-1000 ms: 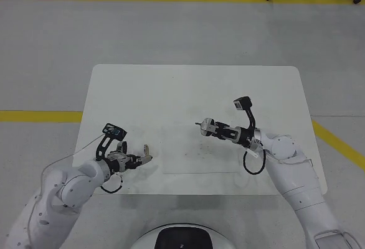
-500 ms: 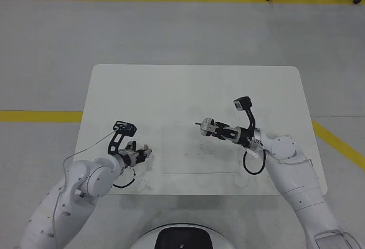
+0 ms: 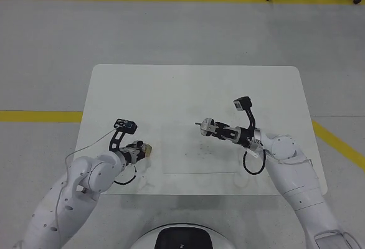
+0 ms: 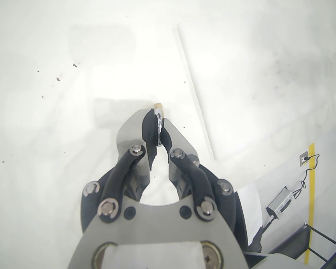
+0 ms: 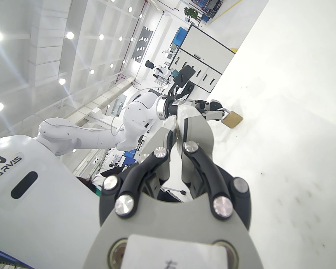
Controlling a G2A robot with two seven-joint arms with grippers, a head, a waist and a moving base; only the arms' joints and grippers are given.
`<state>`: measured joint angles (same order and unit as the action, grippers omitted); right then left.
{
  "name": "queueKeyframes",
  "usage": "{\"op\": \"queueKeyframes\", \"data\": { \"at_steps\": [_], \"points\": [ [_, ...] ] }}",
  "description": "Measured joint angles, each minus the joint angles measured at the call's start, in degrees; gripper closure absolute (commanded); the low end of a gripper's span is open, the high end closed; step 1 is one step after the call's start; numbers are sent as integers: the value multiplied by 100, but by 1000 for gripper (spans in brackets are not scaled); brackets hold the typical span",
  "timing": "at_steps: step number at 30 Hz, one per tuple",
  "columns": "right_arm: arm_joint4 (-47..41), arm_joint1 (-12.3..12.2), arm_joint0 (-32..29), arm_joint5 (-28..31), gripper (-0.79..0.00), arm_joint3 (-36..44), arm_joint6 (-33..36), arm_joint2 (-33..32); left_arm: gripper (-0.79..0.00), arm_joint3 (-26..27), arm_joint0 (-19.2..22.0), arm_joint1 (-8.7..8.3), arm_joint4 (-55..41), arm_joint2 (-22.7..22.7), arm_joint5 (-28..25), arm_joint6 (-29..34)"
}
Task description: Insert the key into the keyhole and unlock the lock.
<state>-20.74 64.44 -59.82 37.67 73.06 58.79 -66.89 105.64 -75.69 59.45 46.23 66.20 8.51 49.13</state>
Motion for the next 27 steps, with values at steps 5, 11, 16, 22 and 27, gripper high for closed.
{"op": "queueKeyframes", "data": {
  "at_steps": [5,11,16,22,27],
  "points": [
    [0,0,0,0,0,0,0,0,0,19,12,6,-126,37,-217,15],
    [0,0,0,0,0,0,0,0,0,-30,-182,-28,-1029,575,-1144,-590],
    [0,0,0,0,0,0,0,0,0,-818,-284,-52,-3178,1222,-3068,-986],
    [0,0,0,0,0,0,0,0,0,-2303,366,-2,-6078,1028,-4482,96],
    [0,0,0,0,0,0,0,0,0,-2900,834,71,-6928,657,-4519,624]
  ]
}}
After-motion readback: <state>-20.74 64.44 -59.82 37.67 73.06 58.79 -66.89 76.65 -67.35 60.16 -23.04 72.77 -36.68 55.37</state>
